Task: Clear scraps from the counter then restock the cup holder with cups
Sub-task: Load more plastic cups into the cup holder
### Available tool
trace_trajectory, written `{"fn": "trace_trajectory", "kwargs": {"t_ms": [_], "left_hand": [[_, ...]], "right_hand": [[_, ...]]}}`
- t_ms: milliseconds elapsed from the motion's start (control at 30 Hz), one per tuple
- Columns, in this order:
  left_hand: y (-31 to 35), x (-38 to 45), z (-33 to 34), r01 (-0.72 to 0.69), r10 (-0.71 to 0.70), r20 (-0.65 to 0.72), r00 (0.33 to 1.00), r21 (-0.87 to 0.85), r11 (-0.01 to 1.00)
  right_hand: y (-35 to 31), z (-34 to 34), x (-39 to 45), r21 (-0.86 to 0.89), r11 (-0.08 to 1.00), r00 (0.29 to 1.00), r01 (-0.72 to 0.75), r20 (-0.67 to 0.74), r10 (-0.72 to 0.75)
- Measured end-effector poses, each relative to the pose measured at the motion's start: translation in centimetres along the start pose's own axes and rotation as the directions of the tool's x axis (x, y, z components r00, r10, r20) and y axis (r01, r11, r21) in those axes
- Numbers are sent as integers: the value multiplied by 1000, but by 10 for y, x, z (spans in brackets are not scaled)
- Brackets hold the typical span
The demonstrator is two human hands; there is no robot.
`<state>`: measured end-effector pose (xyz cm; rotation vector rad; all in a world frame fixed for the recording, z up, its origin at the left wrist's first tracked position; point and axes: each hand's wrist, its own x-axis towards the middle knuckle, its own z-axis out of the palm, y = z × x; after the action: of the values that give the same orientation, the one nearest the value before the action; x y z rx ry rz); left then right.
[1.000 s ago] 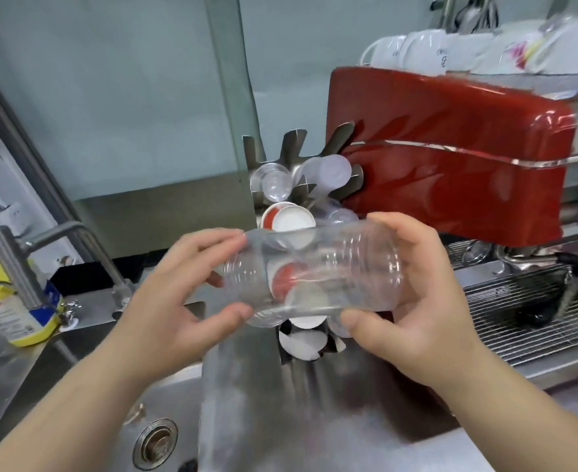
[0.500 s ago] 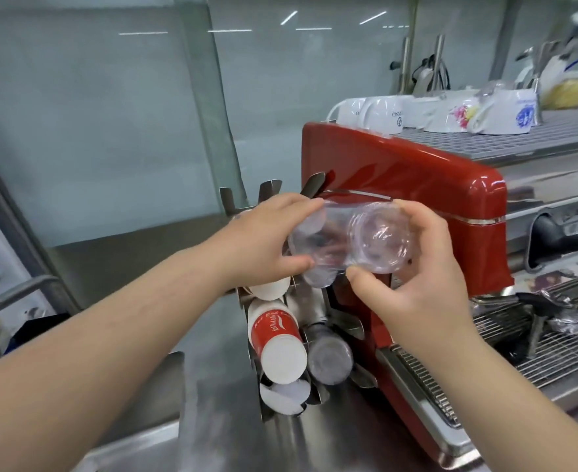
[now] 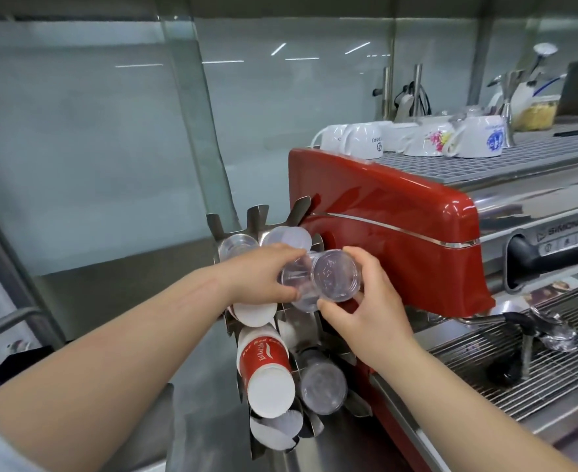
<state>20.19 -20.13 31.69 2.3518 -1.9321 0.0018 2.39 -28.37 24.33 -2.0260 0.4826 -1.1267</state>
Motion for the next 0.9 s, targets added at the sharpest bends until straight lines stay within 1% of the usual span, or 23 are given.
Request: {"fn": "trace_trajectory", "kwargs": {"t_ms": [200,400,533,700,800,900], "left_hand": [[-5,10,-5,65,-61,141,988,-25,998],[-9,16,-14,115,-99,303,948,-36,993],[-9,23,-17,150,-134,365,921,-17,988],[-15,33,-14,158,-150,359,921,7,987],[-16,35,-12,131,-124,354,927,5,991],[-18,34,-12,115,-96,320,943,-40,993]], "right_hand": [[6,8,7,-16,1000,1000,-19,16,19],[17,13,11,-18,999,998,-47,39,48],[21,14,14,-29,999,998,-46,49,48],[26,17,20,-51,998,998,-35,58,38],[29,21,23,-54,998,997,-32,70,36],[30,24,26,-54,998,997,-12,75,16]]}}
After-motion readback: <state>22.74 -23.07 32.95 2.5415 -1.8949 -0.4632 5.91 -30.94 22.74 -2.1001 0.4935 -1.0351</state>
